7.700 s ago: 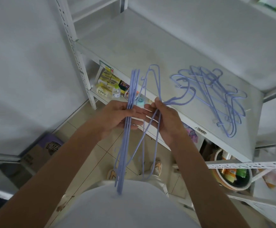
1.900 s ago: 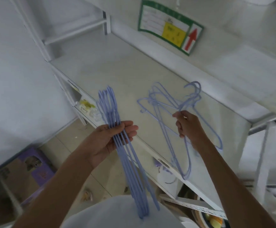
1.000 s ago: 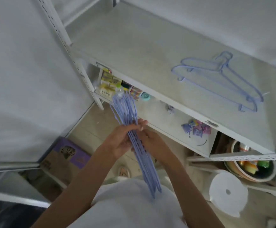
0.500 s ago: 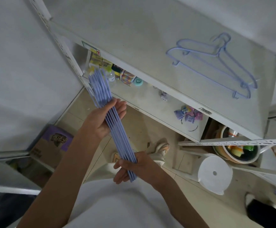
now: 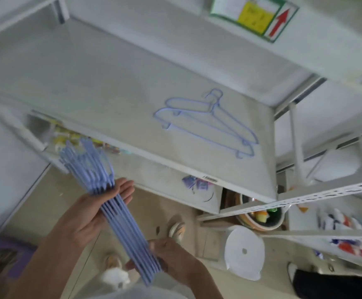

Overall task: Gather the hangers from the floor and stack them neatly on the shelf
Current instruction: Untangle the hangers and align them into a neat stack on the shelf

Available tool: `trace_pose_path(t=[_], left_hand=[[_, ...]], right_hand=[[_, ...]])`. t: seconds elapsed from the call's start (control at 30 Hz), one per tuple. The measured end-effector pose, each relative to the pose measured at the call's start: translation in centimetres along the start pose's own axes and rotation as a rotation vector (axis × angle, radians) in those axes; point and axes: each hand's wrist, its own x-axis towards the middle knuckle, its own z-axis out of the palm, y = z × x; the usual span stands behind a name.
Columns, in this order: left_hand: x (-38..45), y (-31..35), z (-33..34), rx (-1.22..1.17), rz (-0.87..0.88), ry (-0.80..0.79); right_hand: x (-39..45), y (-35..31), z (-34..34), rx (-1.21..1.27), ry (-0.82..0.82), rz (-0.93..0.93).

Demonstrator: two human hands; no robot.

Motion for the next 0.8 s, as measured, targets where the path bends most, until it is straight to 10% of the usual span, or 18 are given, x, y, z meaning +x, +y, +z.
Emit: trace_pose_path(t=[0.27, 0.53, 0.8], left_hand=[[1.9, 0.8, 4.4, 0.015, 0.134, 0.002], [2.5, -3.8, 9.5, -0.027, 0.34, 0.262], [2.7, -8.3, 10.1, -0.254, 0.452, 0.413]], right_hand=[[-0.3, -10.8, -15.3, 0.083, 0.323, -0.239], [7.0, -27.4, -29.6, -0.959, 1.049, -0.223], [11.8, -28.3, -33.9, -1.591, 0.814, -0.156]])
